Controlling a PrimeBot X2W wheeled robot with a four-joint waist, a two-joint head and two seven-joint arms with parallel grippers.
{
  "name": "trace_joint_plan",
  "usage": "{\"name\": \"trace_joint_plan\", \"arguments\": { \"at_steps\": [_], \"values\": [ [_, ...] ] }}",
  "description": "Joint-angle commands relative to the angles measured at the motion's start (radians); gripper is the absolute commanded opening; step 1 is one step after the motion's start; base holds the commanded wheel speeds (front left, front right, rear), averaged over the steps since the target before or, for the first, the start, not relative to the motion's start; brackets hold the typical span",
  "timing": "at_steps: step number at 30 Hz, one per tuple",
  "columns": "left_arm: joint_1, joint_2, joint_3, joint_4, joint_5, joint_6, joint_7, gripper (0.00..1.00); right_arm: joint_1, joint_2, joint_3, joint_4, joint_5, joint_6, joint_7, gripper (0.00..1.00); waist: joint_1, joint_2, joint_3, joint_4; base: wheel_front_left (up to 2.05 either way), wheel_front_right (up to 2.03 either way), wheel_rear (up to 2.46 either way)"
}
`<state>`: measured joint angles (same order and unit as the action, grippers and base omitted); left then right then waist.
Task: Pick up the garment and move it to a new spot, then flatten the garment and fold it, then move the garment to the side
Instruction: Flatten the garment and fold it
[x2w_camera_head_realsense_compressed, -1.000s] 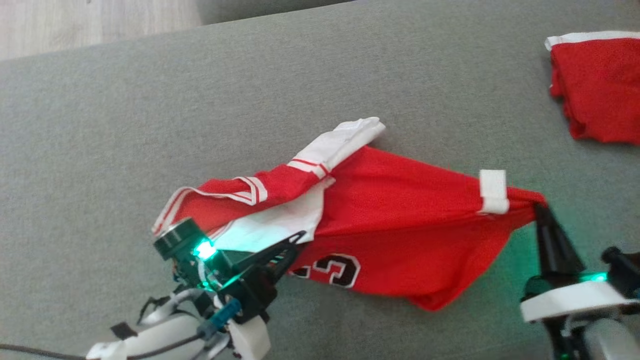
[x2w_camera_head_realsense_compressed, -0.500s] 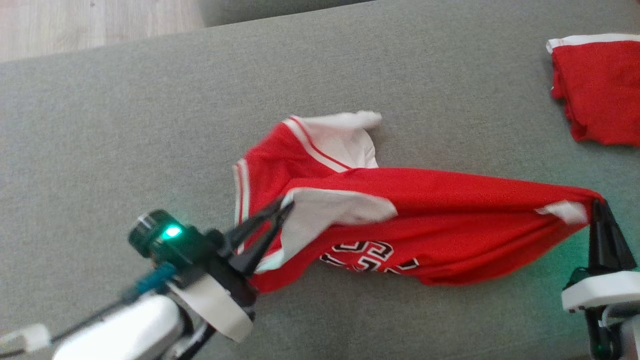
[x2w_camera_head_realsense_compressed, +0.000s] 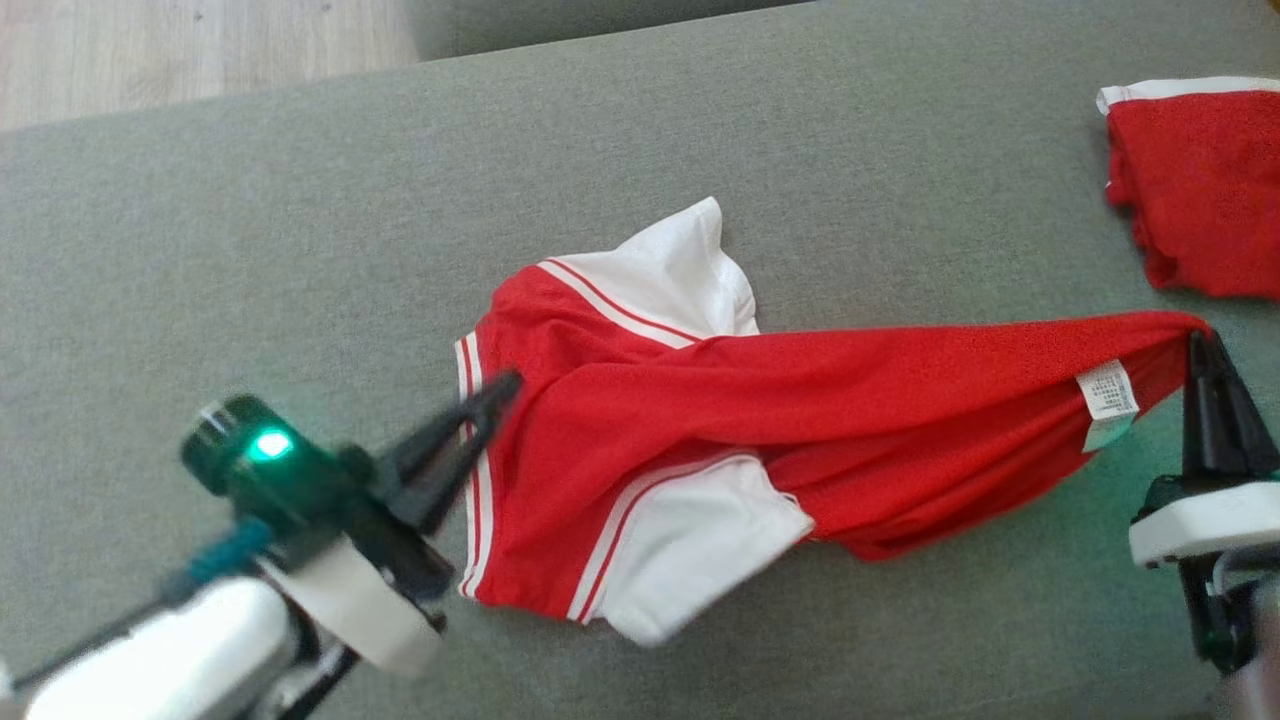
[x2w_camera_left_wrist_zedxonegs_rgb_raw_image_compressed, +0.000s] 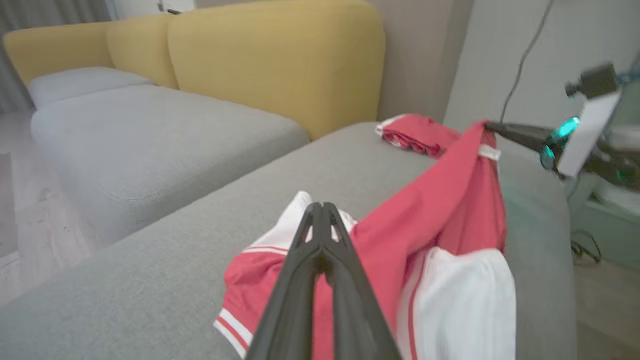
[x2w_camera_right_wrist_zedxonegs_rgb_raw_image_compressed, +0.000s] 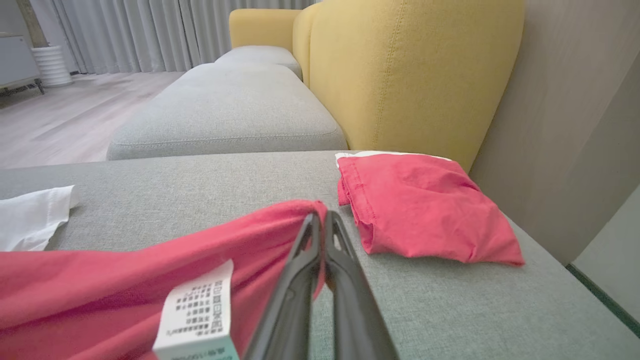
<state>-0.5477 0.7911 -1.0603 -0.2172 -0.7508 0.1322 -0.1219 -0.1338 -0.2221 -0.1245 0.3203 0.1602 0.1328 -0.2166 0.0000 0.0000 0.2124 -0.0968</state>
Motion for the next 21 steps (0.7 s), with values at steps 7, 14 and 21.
{"name": "trace_joint_plan", "arguments": {
  "at_steps": [7,14,21],
  "values": [
    [-0.039,-0.081,-0.102,0.021,0.194,0.03,0.033,1.0,-0.016,-0.033,0.035,-0.044,0.019,-0.002,0.021,0.0,0.0,0.0,0.033,0.014,0.0,0.0,0.0],
    [-0.029,-0.209,-0.212,0.152,0.435,-0.076,0.088,1.0,-0.018,-0.028,0.039,-0.035,0.032,-0.002,0.014,0.0,0.0,0.0,0.074,0.022,0.0,0.0,0.0],
    [-0.004,-0.344,-0.219,0.327,0.485,-0.192,0.17,1.0,-0.045,-0.02,0.05,-0.022,0.033,-0.002,0.004,0.0,0.0,0.0,0.114,0.007,0.0,0.0,0.0]
  ]
}}
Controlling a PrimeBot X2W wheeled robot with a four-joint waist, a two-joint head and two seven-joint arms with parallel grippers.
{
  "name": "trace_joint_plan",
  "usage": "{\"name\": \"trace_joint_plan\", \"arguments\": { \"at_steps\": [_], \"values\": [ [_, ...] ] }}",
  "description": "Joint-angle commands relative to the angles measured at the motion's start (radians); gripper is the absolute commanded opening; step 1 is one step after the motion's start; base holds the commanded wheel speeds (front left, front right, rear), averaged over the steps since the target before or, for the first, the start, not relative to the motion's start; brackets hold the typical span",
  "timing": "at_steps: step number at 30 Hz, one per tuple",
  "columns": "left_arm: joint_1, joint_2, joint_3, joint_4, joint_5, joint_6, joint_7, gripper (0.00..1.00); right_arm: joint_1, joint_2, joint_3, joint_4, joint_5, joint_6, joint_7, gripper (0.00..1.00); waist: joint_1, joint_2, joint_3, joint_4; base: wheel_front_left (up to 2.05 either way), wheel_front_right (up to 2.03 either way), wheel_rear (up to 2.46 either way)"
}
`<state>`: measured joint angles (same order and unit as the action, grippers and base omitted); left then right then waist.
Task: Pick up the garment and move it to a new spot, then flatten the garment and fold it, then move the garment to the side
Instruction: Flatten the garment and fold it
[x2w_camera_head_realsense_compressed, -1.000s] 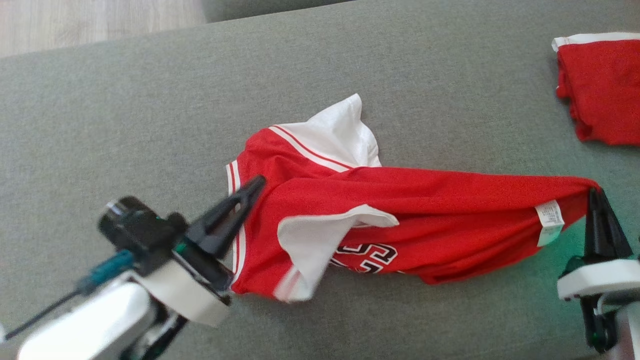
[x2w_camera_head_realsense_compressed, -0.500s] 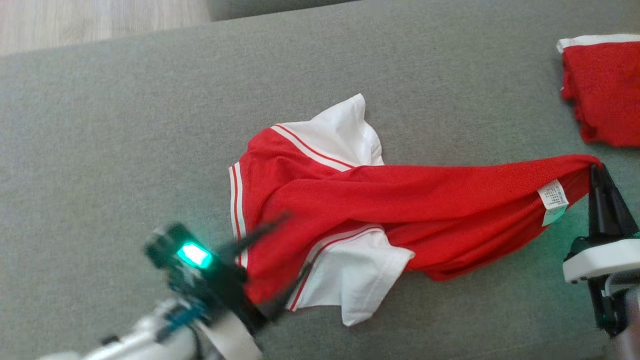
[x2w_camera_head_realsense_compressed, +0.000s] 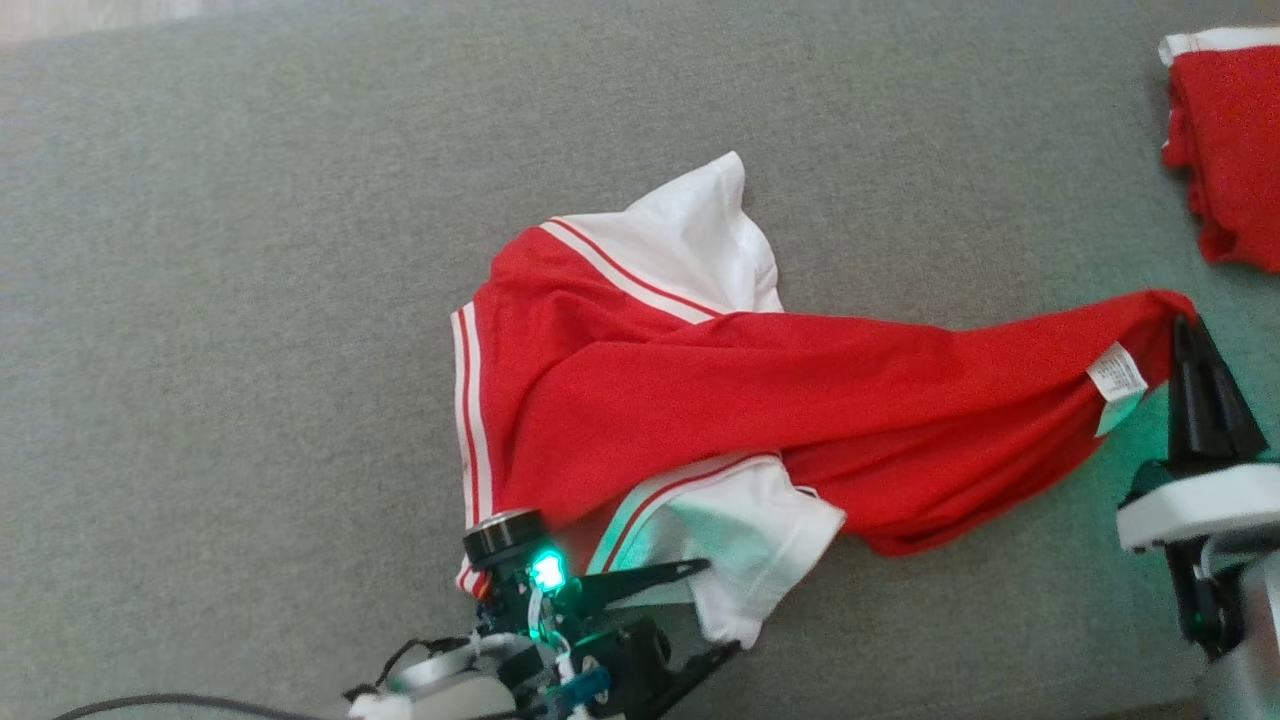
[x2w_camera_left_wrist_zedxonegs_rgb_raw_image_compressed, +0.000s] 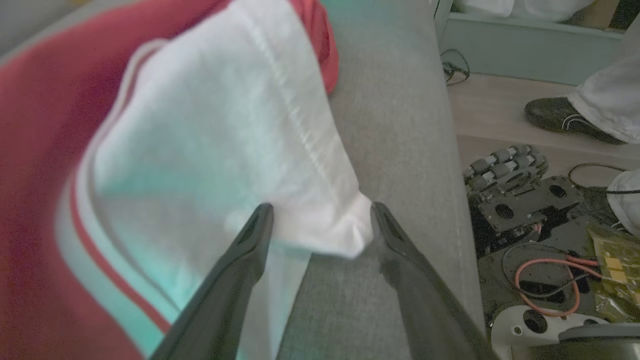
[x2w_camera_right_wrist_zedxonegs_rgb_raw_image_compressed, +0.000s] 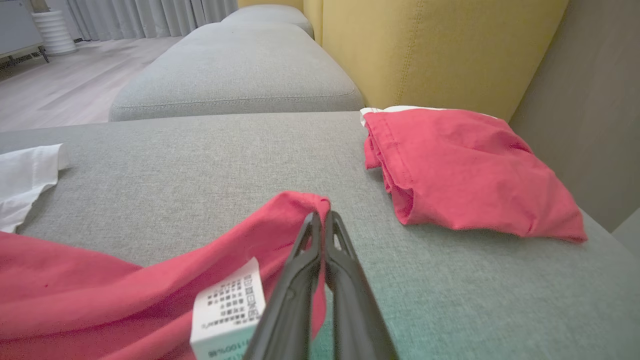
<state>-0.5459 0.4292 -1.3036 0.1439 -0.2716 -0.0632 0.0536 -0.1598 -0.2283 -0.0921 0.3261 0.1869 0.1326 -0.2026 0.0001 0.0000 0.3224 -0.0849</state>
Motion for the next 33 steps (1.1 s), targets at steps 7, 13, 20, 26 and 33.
{"name": "trace_joint_plan", "arguments": {
  "at_steps": [7,13,20,26,33],
  "values": [
    [-0.016,-0.047,0.024,0.076,0.016,-0.022,0.031,0.0,-0.038,-0.019,0.03,-0.006,0.016,-0.002,-0.023,0.0,-0.0001,0.0,0.018,-0.026,0.0,0.0,0.0],
    [-0.028,-0.04,0.074,0.021,0.02,0.026,-0.084,0.0,-0.036,-0.033,0.029,-0.002,0.021,-0.002,-0.033,0.0,-0.0001,0.0,-0.012,-0.028,0.0,0.0,0.0],
    [-0.033,0.107,0.275,-0.263,-0.082,0.114,-0.201,0.0,-0.01,-0.072,0.023,-0.074,0.042,-0.002,-0.024,0.0,-0.0001,0.0,-0.089,0.004,0.0,0.0,0.0],
    [-0.092,0.273,0.45,-0.437,-0.165,0.135,-0.209,0.0,-0.001,-0.136,0.023,-0.237,0.082,-0.002,0.043,0.0,-0.0001,0.0,-0.168,0.028,0.0,0.0,0.0],
    [-0.204,0.343,0.568,-0.501,-0.237,0.104,-0.192,0.0,-0.014,-0.217,-0.006,-0.433,0.125,-0.002,0.15,0.0,-0.0001,0.0,-0.226,0.039,0.0,0.0,0.0]
  ]
}}
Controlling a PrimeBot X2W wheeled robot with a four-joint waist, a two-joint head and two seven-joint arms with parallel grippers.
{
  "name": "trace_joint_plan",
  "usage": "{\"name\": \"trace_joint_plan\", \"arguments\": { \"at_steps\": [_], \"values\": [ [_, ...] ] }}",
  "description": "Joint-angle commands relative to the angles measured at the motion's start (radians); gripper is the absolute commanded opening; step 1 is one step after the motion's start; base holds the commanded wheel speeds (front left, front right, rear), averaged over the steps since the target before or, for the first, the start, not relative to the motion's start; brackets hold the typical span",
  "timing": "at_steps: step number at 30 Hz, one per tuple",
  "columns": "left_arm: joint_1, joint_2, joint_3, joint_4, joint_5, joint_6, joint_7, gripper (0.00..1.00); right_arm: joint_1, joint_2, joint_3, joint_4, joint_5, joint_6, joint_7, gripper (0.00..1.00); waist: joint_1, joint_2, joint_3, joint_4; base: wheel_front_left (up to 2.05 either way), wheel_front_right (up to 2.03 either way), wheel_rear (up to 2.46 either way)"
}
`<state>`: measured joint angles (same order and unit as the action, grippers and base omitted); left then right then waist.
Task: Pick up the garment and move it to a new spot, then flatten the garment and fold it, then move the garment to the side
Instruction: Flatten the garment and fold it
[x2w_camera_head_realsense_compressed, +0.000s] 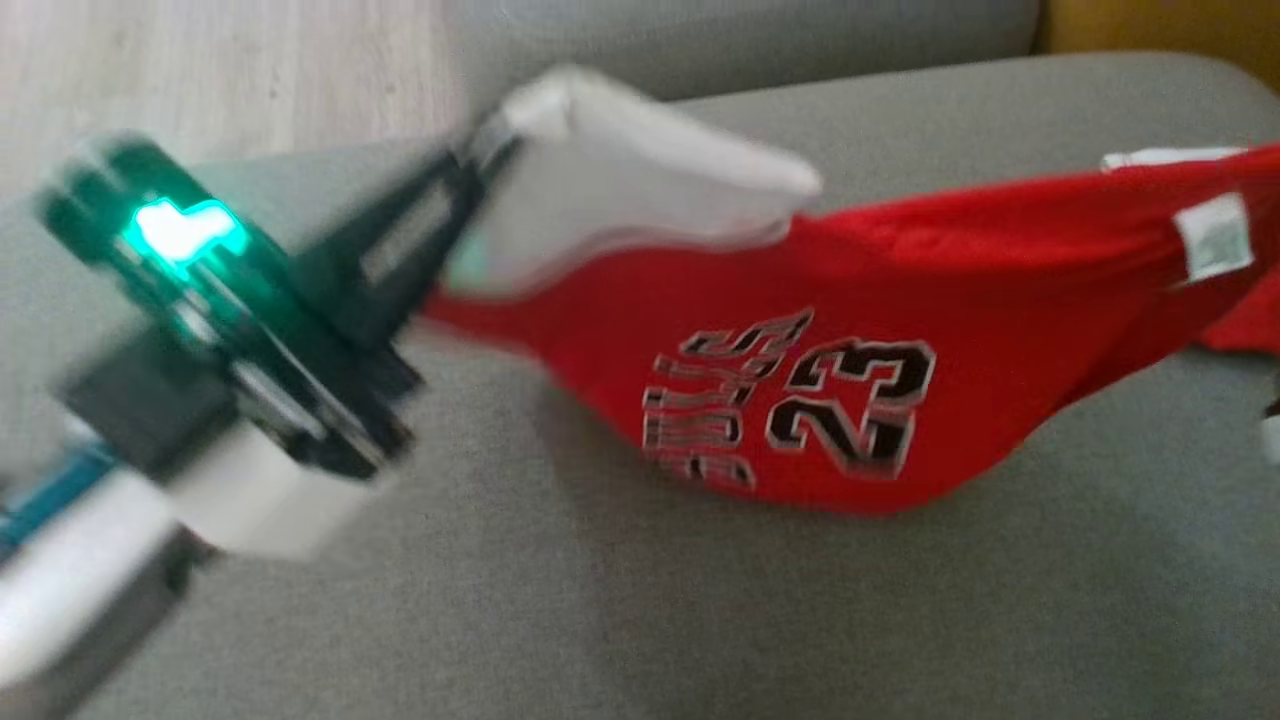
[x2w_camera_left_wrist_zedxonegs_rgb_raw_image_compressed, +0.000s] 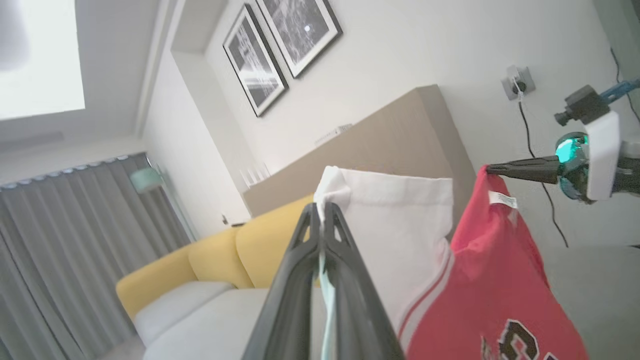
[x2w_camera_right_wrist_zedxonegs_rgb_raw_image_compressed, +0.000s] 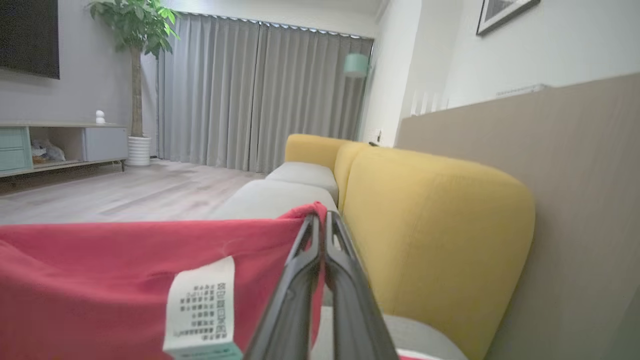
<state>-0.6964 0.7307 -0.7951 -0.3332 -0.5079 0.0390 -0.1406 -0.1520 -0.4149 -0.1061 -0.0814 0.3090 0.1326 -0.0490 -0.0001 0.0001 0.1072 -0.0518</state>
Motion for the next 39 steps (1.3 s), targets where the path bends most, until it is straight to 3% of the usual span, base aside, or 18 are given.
{"name": "trace_joint_plan", "arguments": {
  "at_steps": [1,8,16,21,27,29,32,39],
  "values": [
    [-0.077,0.047,0.079,-0.029,-0.013,-0.003,0.008,0.0,-0.028,-0.046,0.001,-0.056,0.011,-0.002,0.018,0.0,0.0001,-0.0001,-0.016,0.006,0.0,0.0,0.0],
    [-0.284,0.058,0.172,0.039,-0.094,-0.079,0.062,0.0,-0.186,-0.157,0.008,-0.132,0.074,-0.002,0.138,0.0,0.0001,-0.0001,0.006,0.005,0.0,0.0,0.0],
    [-0.558,-0.006,0.118,0.342,-0.06,-0.155,0.121,0.0,-0.55,-0.187,0.193,0.109,0.156,-0.002,0.203,0.0,0.0001,-0.0001,0.16,0.014,0.0,0.0,0.0],
    [-0.773,-0.056,0.088,0.57,0.021,-0.165,0.067,0.0,-0.835,-0.156,0.292,0.287,0.133,-0.002,0.14,0.0,0.0001,-0.0001,0.295,0.015,0.0,0.0,0.0],
    [-1.009,-0.139,0.108,0.777,0.121,-0.157,-0.091,0.0,-1.107,-0.133,0.302,0.47,0.006,-0.002,-0.038,0.0,0.0001,-0.0001,0.381,0.022,0.0,0.0,0.0],
    [-1.029,-0.173,0.112,0.798,0.118,-0.161,-0.116,0.0,-1.152,-0.13,0.31,0.543,-0.043,-0.002,-0.107,0.0,0.0001,-0.0001,0.392,0.033,0.0,0.0,0.0],
    [-0.971,-0.171,0.089,0.752,0.08,-0.168,-0.12,0.0,-1.13,-0.126,0.343,0.608,-0.047,-0.002,-0.128,0.0,0.0001,-0.0001,0.401,0.042,0.0,0.0,0.0],
    [-0.72,-0.061,0.029,0.573,0.007,-0.169,-0.121,0.0,-0.993,-0.115,0.389,0.709,-0.025,-0.002,-0.166,0.0,0.0001,-0.0001,0.401,0.052,0.0,0.0,0.0]
  ]
}}
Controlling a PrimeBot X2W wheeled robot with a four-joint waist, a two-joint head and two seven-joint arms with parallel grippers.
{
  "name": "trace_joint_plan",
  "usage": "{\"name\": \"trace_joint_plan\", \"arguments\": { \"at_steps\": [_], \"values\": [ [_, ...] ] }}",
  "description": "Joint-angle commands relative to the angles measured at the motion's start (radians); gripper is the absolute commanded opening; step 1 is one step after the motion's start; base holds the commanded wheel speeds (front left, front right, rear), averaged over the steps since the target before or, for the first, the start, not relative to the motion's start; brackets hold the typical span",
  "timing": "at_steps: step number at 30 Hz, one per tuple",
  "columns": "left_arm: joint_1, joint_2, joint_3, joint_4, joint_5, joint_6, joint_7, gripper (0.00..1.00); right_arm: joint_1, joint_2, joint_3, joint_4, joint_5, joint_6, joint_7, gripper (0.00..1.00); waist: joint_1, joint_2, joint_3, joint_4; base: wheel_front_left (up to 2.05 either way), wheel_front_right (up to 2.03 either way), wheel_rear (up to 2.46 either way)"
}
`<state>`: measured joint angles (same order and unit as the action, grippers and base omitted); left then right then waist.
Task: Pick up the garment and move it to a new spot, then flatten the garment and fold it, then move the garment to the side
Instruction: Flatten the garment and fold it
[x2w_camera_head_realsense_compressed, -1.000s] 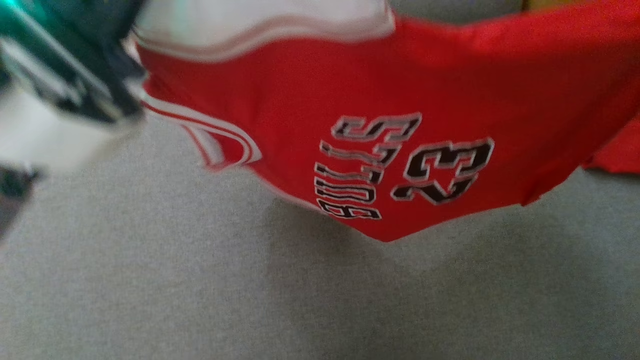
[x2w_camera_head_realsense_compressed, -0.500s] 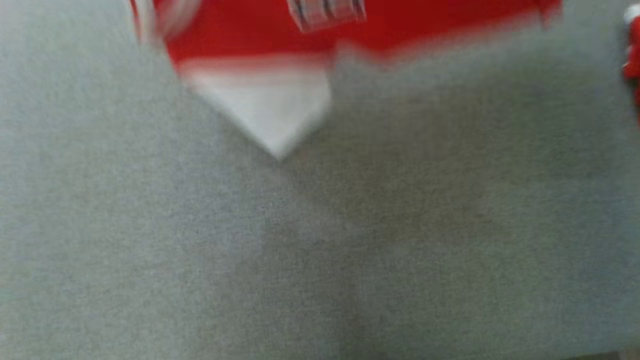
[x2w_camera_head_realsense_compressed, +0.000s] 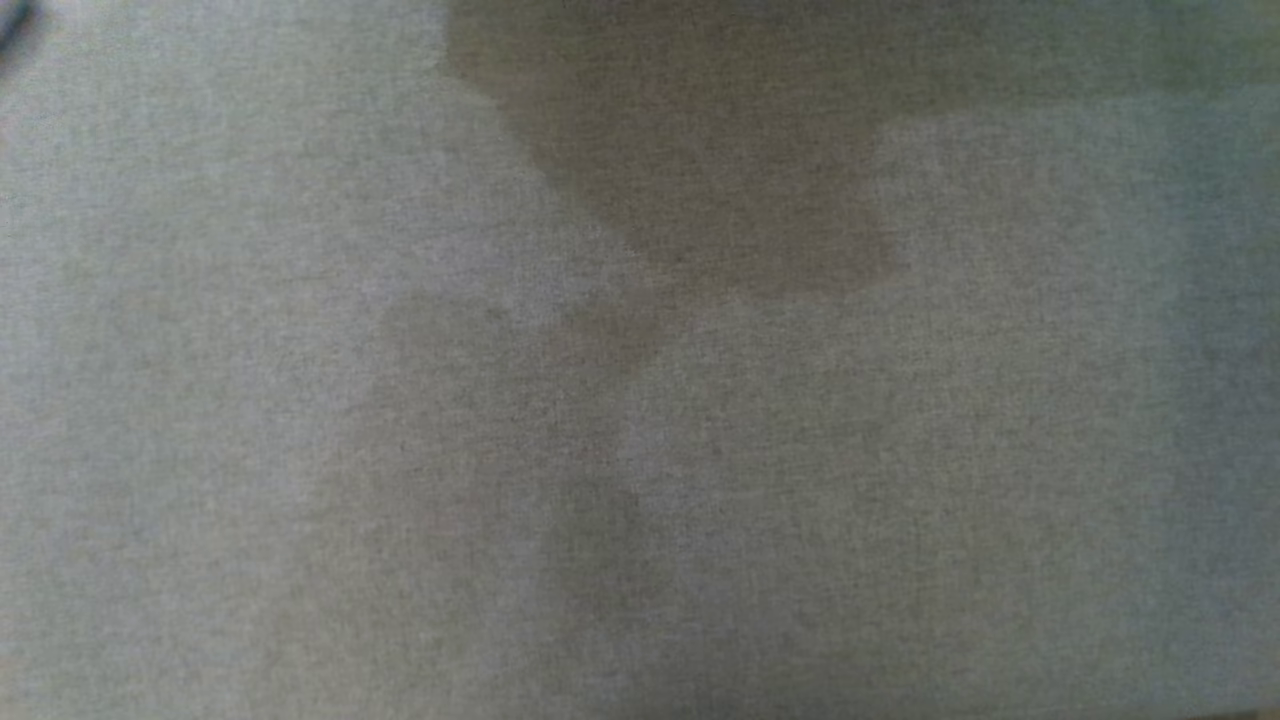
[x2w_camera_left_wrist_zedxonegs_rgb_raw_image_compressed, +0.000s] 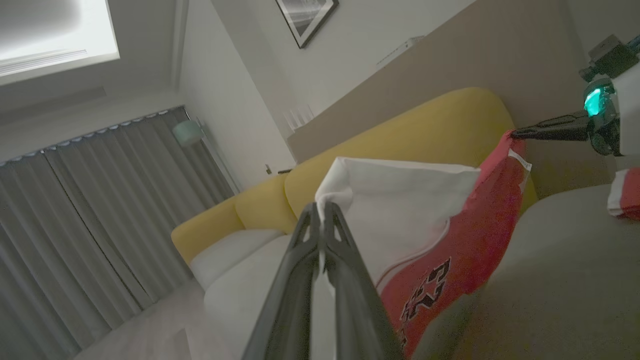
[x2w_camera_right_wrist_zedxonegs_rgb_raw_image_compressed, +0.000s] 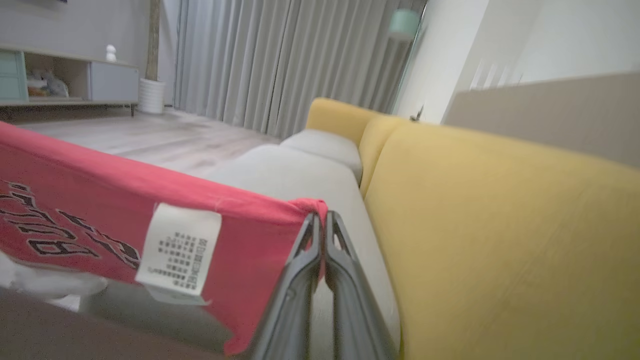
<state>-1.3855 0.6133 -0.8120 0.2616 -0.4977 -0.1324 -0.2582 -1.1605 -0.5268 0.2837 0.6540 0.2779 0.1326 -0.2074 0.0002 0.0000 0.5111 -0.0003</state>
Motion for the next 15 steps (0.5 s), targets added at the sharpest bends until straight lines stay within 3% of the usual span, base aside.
{"name": "trace_joint_plan", "arguments": {
  "at_steps": [1,4,8,15],
  "values": [
    [0.024,0.074,0.049,-0.049,-0.005,0.002,-0.003,0.0,0.047,0.0,0.0,-0.011,0.014,-0.002,-0.014,0.0,-0.0002,0.0,-0.009,0.001,0.0,0.0,0.0],
    [0.216,0.119,0.053,-0.128,0.003,0.003,-0.003,0.0,0.159,0.009,-0.003,0.021,0.044,-0.002,-0.032,0.0,-0.0002,0.0,-0.039,0.0,0.0,0.0,0.0],
    [0.502,0.158,0.052,-0.229,0.02,0.044,-0.003,0.0,0.335,0.012,-0.006,0.018,0.093,-0.002,-0.046,0.0,-0.0002,0.0,-0.092,-0.007,0.0,0.0,0.0],
    [0.932,0.143,0.026,-0.345,0.066,0.14,-0.003,0.0,0.674,0.004,-0.048,-0.083,0.177,-0.002,-0.052,0.0,-0.0002,0.0,-0.171,-0.014,0.0,0.0,0.0]
  ]
}}
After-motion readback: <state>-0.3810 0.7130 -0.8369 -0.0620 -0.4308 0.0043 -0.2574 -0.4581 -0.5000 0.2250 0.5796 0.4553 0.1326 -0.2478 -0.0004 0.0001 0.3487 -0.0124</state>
